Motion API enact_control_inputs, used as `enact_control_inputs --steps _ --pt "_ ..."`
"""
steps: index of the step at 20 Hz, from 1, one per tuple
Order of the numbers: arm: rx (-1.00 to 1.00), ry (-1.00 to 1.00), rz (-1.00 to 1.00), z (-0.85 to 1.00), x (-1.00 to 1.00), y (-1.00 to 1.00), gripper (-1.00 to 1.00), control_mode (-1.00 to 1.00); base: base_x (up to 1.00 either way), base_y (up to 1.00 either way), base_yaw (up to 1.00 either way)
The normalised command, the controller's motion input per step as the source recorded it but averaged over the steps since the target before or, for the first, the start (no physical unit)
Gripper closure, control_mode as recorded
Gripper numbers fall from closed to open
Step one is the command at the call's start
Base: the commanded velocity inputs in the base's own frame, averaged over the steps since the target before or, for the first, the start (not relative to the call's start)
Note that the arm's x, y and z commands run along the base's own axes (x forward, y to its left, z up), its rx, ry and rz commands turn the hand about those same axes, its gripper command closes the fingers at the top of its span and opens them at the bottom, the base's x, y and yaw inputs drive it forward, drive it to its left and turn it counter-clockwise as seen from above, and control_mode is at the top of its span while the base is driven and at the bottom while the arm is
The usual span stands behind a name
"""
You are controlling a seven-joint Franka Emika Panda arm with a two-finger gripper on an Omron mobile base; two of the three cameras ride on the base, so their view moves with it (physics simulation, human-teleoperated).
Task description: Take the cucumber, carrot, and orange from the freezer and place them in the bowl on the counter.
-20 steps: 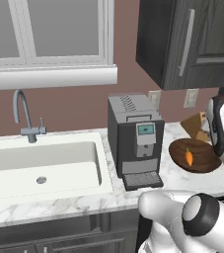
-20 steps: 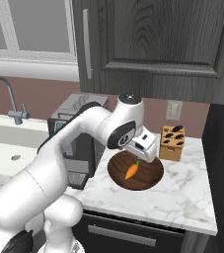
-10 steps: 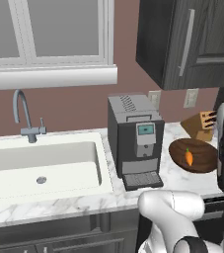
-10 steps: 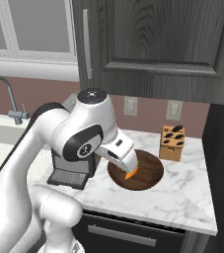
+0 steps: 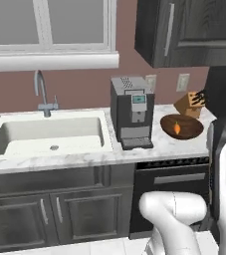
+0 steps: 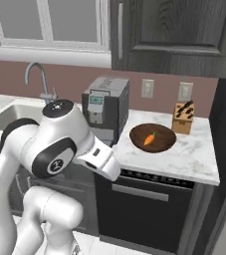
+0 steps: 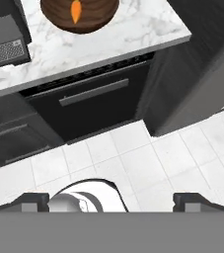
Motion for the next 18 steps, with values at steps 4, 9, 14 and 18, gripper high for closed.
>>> enact_control_inputs --steps 4,9,14,18 --pt "0.00 0.00 0.00 0.00 0.00 0.00 -1.00 1.00 -0.38 -0.99 0.00" --pt "0.00 0.00 0.00 0.00 0.00 0.00 -1.00 1.00 -0.02 -1.00 0.00" --pt "0.00 0.00 0.00 0.00 0.00 0.00 -1.00 1.00 0.00 -1.00 0.00" --pt "0.00 0.00 0.00 0.00 0.00 0.00 -1.00 1.00 -0.45 -1.00 0.00"
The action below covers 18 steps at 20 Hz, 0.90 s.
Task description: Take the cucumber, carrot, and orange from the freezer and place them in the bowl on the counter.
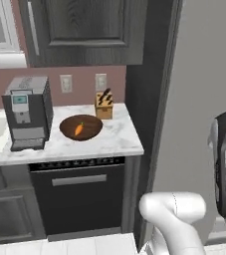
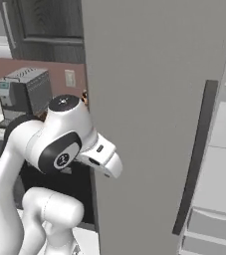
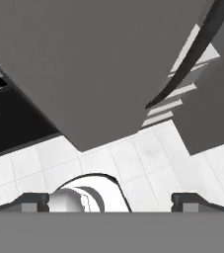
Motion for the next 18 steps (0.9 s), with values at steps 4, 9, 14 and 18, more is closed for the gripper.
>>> enact_control_inputs --steps 4,9,14,18 --pt "0.00 0.00 0.00 0.00 0.00 0.00 -1.00 1.00 -0.62 -1.00 0.00" --pt "0.00 0.00 0.00 0.00 0.00 0.00 -1.00 1.00 -0.01 -0.96 0.00" --pt "0.00 0.00 0.00 0.00 0.00 0.00 -1.00 1.00 0.37 -0.77 0.01" --pt "0.00 0.00 0.00 0.00 0.00 0.00 -1.00 1.00 0.46 -0.33 0.02"
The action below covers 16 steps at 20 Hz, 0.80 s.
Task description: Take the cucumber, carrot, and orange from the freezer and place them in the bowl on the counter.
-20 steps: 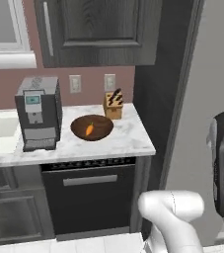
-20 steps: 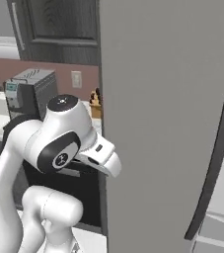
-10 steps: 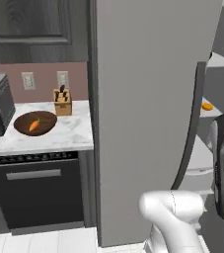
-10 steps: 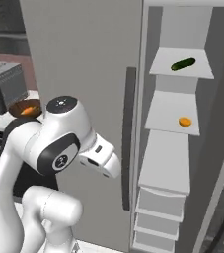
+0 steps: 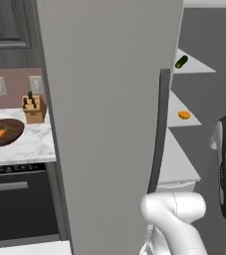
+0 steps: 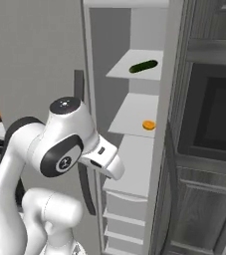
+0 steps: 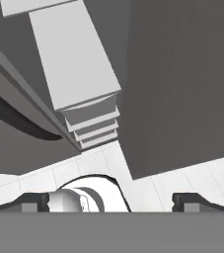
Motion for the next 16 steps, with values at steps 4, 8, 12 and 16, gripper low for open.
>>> enact_control_inputs --steps 4,8,12,16 --pt "0.00 0.00 0.00 0.00 0.00 0.00 -1.00 1.00 0.60 -0.01 0.00" --pt "0.00 0.00 0.00 0.00 0.00 0.00 -1.00 1.00 0.74 0.00 0.00" --pt "0.00 0.00 0.01 -0.01 0.25 -0.09 -1.00 -1.00 0.67 -0.09 0.01" --pt "0.00 -0.03 0.06 -0.11 0.99 -0.36 -1.00 -1.00 0.00 0.00 0.00"
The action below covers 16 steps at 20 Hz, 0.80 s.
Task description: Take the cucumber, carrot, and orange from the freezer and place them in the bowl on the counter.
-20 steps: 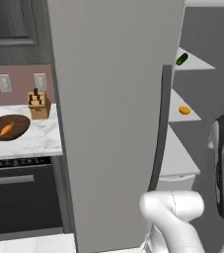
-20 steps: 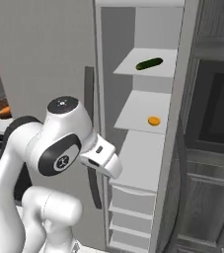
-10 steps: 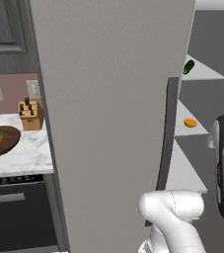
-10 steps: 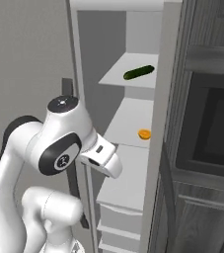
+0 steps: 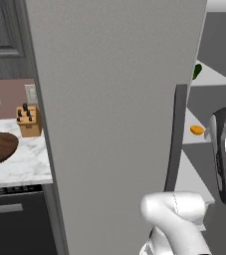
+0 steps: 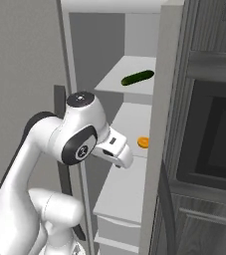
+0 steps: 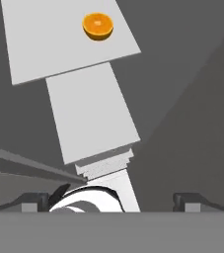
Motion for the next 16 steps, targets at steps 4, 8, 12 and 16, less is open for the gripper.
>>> enact_control_inputs --steps 4,8,12,16 --pt "0.00 -0.04 0.05 -0.15 1.00 -0.10 -1.00 -1.00 0.00 0.00 0.00" --pt "0.00 0.00 0.06 -0.21 1.00 -0.19 -1.00 -1.00 0.00 0.00 0.00" --pt "0.00 0.01 0.05 -0.26 0.97 -0.24 -1.00 -1.00 0.00 0.00 0.00" --pt "0.00 0.00 0.05 -0.21 0.90 -0.49 -1.00 -1.00 0.00 0.00 0.00"
